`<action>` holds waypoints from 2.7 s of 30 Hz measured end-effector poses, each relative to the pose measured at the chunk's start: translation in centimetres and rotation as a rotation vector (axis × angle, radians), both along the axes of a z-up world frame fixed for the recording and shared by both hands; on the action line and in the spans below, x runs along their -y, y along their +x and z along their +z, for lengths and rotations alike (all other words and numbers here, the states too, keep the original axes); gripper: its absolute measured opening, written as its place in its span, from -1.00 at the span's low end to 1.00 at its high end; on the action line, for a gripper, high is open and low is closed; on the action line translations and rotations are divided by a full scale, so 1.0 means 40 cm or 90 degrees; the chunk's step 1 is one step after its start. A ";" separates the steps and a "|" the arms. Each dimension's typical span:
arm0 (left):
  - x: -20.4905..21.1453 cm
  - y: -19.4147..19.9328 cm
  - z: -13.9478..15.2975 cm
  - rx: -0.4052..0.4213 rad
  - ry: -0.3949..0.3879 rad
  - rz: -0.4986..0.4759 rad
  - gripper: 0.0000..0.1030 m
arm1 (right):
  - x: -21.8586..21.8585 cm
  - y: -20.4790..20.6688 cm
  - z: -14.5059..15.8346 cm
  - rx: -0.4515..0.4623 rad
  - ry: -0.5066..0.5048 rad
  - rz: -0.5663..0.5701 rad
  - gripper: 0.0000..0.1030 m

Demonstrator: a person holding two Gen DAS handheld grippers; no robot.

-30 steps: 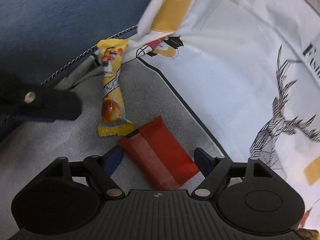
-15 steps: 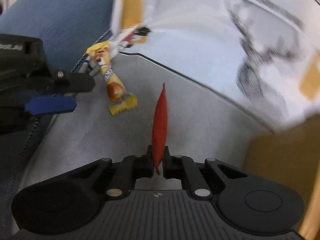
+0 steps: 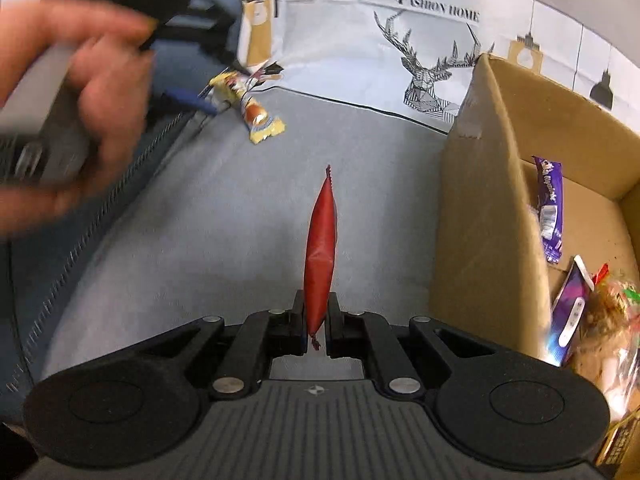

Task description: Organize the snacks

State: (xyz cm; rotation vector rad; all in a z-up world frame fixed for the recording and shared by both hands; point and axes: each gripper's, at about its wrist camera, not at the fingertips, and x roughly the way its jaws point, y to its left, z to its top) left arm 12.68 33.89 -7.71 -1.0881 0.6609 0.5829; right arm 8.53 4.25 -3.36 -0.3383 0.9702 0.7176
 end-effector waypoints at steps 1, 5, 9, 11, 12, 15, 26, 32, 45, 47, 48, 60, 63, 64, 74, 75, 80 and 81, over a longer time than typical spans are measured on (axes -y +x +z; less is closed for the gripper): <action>0.003 0.006 -0.002 -0.001 0.011 -0.003 0.04 | -0.005 -0.010 -0.014 0.003 0.001 0.005 -0.86; 0.019 0.030 -0.013 -0.001 0.072 -0.019 0.21 | -0.023 -0.019 -0.047 -0.042 0.024 -0.004 -0.86; 0.022 0.059 -0.041 -0.012 0.104 -0.018 0.32 | -0.019 -0.017 -0.052 -0.057 0.034 -0.029 -0.86; 0.024 0.073 -0.056 -0.024 0.119 -0.016 0.35 | -0.012 -0.012 -0.059 -0.075 0.039 -0.041 -0.86; 0.026 0.080 -0.062 -0.032 0.129 -0.016 0.40 | -0.014 -0.011 -0.066 -0.077 0.037 -0.040 -0.86; 0.026 0.096 -0.080 -0.048 0.152 -0.017 0.44 | -0.008 -0.011 -0.076 -0.092 0.037 -0.040 -0.86; 0.029 0.108 -0.088 -0.075 0.179 -0.081 -0.67 | -0.004 -0.009 -0.067 -0.099 0.049 -0.015 -0.86; 0.065 0.047 -0.020 -0.076 0.157 -0.172 -0.70 | -0.003 -0.017 -0.044 -0.070 0.044 0.005 -0.86; 0.239 -0.258 0.010 -0.214 0.176 -0.347 -0.68 | -0.033 -0.142 -0.046 0.131 -0.110 0.179 -0.80; 0.250 -0.292 -0.025 -0.229 0.158 -0.336 -0.67 | -0.025 -0.170 -0.050 0.138 -0.109 0.201 -0.44; 0.252 -0.297 -0.028 -0.237 0.160 -0.338 -0.67 | -0.015 -0.179 -0.043 0.133 -0.094 0.200 -0.05; 0.267 -0.275 -0.031 -0.256 0.177 -0.346 -0.27 | 0.052 -0.135 -0.065 -0.029 0.066 0.139 0.21; 0.277 -0.272 -0.034 -0.260 0.185 -0.356 -0.27 | 0.039 -0.137 -0.068 -0.010 0.062 0.145 0.22; 0.281 -0.270 -0.033 -0.263 0.188 -0.361 -0.27 | 0.036 -0.136 -0.069 -0.009 0.061 0.144 0.21; 0.308 -0.232 -0.056 -0.275 0.202 -0.388 -0.27 | 0.037 -0.109 -0.075 -0.005 0.058 0.100 -0.28; 0.310 -0.230 -0.056 -0.276 0.204 -0.390 -0.27 | 0.038 -0.109 -0.070 -0.004 0.064 0.097 -0.40; 0.316 -0.228 -0.056 -0.278 0.212 -0.397 -0.27 | 0.034 -0.104 -0.071 -0.008 0.052 0.092 -0.52; 0.317 -0.228 -0.056 -0.278 0.213 -0.397 -0.27 | 0.032 -0.104 -0.073 -0.004 0.049 0.092 -0.44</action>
